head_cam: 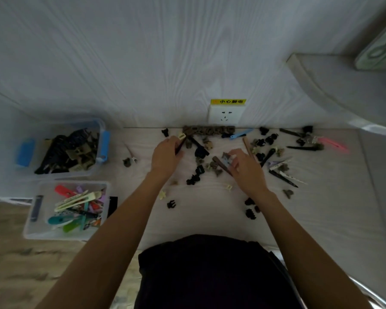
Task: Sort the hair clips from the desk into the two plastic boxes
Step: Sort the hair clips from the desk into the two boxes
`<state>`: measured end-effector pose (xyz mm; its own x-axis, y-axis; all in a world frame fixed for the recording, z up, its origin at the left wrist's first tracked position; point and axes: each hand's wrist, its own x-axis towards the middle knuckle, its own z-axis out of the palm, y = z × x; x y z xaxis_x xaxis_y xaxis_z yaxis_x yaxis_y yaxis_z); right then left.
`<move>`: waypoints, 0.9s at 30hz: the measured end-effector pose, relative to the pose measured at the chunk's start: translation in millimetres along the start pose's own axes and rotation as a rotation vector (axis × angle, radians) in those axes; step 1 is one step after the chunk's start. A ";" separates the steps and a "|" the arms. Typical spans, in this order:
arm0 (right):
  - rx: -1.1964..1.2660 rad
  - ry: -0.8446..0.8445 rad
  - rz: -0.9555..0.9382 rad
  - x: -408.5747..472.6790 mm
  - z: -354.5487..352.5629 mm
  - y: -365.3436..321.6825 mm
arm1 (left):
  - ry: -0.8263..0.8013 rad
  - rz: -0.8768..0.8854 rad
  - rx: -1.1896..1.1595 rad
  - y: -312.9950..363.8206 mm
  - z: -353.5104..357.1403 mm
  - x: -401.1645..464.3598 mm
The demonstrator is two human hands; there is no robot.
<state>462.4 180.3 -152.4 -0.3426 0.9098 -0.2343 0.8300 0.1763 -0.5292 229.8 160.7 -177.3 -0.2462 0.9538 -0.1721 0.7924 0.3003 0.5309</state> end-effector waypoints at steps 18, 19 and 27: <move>-0.203 0.073 -0.121 7.8 6.6 -31.2 | 0.225 -0.269 0.122 -70.9 -28.5 -27.6; -0.202 0.091 -0.149 12.6 6.0 -40.1 | 0.220 -0.280 0.112 -73.0 -27.9 -28.6; -0.244 0.129 -0.179 44.8 -3.3 -62.6 | 0.113 0.014 0.021 -46.5 -23.8 -30.4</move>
<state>396.6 211.3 -127.1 -0.4472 0.8935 -0.0413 0.8478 0.4087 -0.3379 187.1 117.8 -177.0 -0.2952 0.9529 -0.0693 0.8078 0.2876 0.5146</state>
